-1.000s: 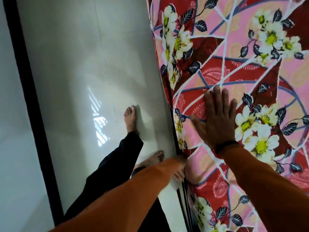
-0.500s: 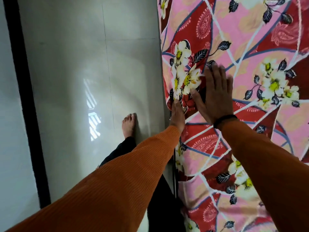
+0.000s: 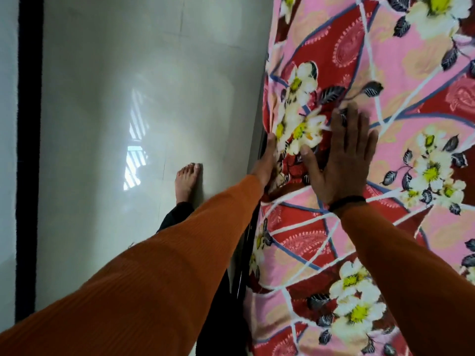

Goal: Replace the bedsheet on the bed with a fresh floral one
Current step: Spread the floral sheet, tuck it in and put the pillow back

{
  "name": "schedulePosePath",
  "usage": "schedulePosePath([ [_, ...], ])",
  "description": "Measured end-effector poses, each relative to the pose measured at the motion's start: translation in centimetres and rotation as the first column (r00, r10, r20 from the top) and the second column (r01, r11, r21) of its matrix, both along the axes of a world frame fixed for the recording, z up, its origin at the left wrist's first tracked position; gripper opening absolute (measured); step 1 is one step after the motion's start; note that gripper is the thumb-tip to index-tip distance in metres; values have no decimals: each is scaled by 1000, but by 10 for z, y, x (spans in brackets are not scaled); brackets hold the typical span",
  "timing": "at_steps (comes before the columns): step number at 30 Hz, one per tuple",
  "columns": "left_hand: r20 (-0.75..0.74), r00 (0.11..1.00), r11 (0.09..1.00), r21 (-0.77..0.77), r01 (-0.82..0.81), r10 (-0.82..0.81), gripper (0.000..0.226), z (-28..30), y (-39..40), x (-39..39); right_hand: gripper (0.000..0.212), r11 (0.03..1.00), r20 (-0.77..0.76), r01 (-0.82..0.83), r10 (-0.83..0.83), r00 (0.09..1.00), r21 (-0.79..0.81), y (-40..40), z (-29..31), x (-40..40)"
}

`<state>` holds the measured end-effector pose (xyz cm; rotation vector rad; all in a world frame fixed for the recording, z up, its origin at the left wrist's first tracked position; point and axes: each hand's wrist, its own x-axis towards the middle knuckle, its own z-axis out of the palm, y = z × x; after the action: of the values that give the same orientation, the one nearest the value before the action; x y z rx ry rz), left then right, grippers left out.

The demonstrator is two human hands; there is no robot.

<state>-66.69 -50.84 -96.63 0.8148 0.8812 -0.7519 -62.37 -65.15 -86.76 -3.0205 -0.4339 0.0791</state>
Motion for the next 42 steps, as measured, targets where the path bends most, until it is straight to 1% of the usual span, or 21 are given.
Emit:
schedulePosePath([
  [4,-72,997,1000,-5,13,-13,85,4,10,5,89,999,-21,-11,10,1000,-37,3,-3,2],
  [6,-144,984,994,28,110,-105,105,-2,9,10,91,998,-46,-8,5,999,-55,5,-1,3],
  [8,-181,936,938,119,326,-302,118,6,11,26,92,999,-93,-25,21,995,-43,2,8,4],
  [9,-195,875,851,217,478,-442,100,26,15,38,93,999,-120,-39,35,992,-24,-1,13,7],
  [11,-208,676,560,419,715,-707,53,62,30,51,93,998,-191,-63,61,980,-4,-5,21,12],
  [12,-231,610,410,558,721,-758,43,75,38,55,91,998,-212,-69,69,975,7,-6,26,17],
  [13,-243,626,321,691,648,-741,38,80,45,59,89,998,-220,-67,70,973,20,-7,32,22],
  [14,-189,708,312,800,513,-681,37,84,47,65,87,998,-217,-60,66,974,31,-6,38,29],
  [15,-100,789,367,845,389,-607,36,88,48,72,86,997,-207,-57,66,976,49,-4,41,36],
  [17,48,901,587,773,239,-430,39,91,43,95,86,995,-172,-50,63,983,83,4,42,57],
  [19,55,946,733,647,209,-318,49,85,30,115,85,993,-147,-70,84,986,94,12,38,83],
  [22,81,955,817,542,198,-286,54,70,13,123,83,995,-113,-90,95,989,48,21,25,127],
  [24,97,989,918,391,64,-110,61,62,12,128,83,994,-105,-106,108,989,29,25,17,154],
  [26,67,997,970,235,-54,39,70,55,12,140,83,989,-84,-145,145,986,14,29,14,178],
  [28,-23,999,973,231,-21,27,81,40,18,153,83,990,-81,-141,141,987,4,35,14,198],
  [30,-100,992,976,193,99,-81,105,29,27,156,83,996,-101,-90,89,991,-8,43,10,214],
  [33,-110,991,990,111,92,-80,93,-13,23,151,84,998,-83,-31,27,996,-46,54,1,222],
  [37,-209,970,960,219,173,-128,110,-56,23,165,82,995,-53,-11,6,999,-100,59,-3,219],
  [39,-220,896,862,260,435,-386,82,7,43,189,82,996,-70,-12,6,998,-86,57,0,220],
  [41,-178,738,659,349,666,-651,58,66,67,208,84,997,-104,-29,21,994,-76,56,1,221],
  [42,-192,667,539,450,712,-720,52,78,76,213,85,996,-125,-31,21,992,-79,57,3,223],
])
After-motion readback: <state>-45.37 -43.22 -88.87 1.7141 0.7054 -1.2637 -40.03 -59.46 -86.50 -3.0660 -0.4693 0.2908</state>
